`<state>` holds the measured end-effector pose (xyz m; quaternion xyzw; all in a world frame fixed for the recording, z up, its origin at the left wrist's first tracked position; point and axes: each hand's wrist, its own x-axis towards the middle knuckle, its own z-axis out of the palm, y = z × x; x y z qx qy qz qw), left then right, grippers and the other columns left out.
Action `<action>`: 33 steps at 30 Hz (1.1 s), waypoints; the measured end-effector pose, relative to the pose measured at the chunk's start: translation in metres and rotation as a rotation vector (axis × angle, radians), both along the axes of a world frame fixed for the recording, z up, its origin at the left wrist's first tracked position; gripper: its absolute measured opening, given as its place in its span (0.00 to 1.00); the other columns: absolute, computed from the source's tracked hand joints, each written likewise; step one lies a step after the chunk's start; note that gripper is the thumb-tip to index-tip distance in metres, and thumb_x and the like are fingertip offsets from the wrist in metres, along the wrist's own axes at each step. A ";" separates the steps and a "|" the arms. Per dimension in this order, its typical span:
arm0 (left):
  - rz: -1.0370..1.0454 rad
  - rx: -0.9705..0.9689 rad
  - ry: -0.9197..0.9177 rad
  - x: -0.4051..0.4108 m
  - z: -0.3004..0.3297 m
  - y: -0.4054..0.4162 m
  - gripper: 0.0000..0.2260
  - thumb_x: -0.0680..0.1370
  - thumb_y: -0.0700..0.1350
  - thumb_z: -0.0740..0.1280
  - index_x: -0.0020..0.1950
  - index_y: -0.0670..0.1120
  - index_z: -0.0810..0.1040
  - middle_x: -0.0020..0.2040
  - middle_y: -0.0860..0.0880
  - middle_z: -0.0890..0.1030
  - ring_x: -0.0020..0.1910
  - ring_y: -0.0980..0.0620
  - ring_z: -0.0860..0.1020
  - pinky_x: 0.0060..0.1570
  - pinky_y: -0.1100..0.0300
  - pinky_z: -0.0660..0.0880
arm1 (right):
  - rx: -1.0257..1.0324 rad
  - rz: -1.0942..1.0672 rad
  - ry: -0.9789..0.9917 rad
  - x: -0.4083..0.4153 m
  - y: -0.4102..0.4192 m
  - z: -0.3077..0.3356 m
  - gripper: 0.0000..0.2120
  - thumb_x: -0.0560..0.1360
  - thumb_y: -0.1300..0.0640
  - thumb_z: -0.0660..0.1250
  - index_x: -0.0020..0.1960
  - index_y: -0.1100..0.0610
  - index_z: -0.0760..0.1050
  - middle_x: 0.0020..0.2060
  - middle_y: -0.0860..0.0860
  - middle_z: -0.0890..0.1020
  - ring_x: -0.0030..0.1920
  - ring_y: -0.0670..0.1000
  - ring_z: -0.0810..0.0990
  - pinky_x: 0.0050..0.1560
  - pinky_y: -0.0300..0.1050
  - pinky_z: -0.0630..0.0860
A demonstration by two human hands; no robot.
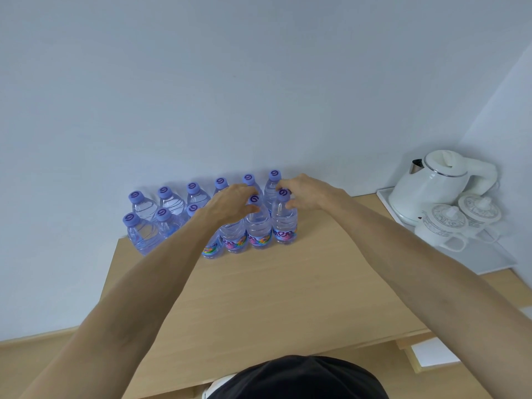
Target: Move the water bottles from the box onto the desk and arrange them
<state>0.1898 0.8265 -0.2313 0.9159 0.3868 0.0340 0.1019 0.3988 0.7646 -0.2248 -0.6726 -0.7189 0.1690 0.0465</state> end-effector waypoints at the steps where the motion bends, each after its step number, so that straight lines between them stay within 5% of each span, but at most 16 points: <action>1: -0.001 0.000 0.002 0.001 0.000 0.000 0.14 0.78 0.52 0.67 0.60 0.46 0.77 0.56 0.46 0.78 0.54 0.44 0.77 0.44 0.55 0.67 | 0.003 0.011 0.000 0.001 -0.001 0.000 0.14 0.75 0.59 0.66 0.61 0.54 0.73 0.48 0.54 0.74 0.44 0.57 0.75 0.42 0.46 0.71; 13: 0.010 -0.023 0.054 0.003 0.004 0.001 0.16 0.78 0.53 0.67 0.62 0.47 0.76 0.57 0.46 0.78 0.54 0.45 0.76 0.49 0.51 0.73 | 0.064 -0.046 -0.035 -0.008 0.000 -0.001 0.13 0.75 0.57 0.69 0.58 0.59 0.74 0.48 0.57 0.77 0.43 0.58 0.76 0.42 0.48 0.74; 20: 0.014 -0.011 0.033 0.003 0.004 -0.002 0.13 0.79 0.52 0.66 0.58 0.45 0.76 0.53 0.46 0.77 0.52 0.44 0.76 0.44 0.55 0.68 | 0.075 -0.097 -0.054 -0.012 -0.002 -0.003 0.10 0.76 0.59 0.68 0.54 0.63 0.74 0.47 0.60 0.77 0.44 0.61 0.78 0.45 0.53 0.77; 26: 0.032 -0.002 0.056 0.002 0.008 -0.009 0.15 0.79 0.50 0.66 0.61 0.43 0.74 0.56 0.45 0.77 0.55 0.43 0.76 0.46 0.53 0.70 | 0.096 -0.124 -0.060 -0.015 -0.005 -0.007 0.13 0.77 0.55 0.69 0.56 0.62 0.72 0.49 0.60 0.76 0.47 0.62 0.78 0.41 0.49 0.73; 33: 0.030 -0.059 -0.123 -0.030 0.014 -0.023 0.16 0.79 0.44 0.66 0.67 0.44 0.74 0.57 0.46 0.78 0.55 0.45 0.77 0.55 0.47 0.74 | 0.078 -0.160 0.022 -0.015 -0.012 -0.012 0.21 0.75 0.50 0.69 0.65 0.55 0.69 0.55 0.57 0.73 0.52 0.61 0.76 0.47 0.51 0.73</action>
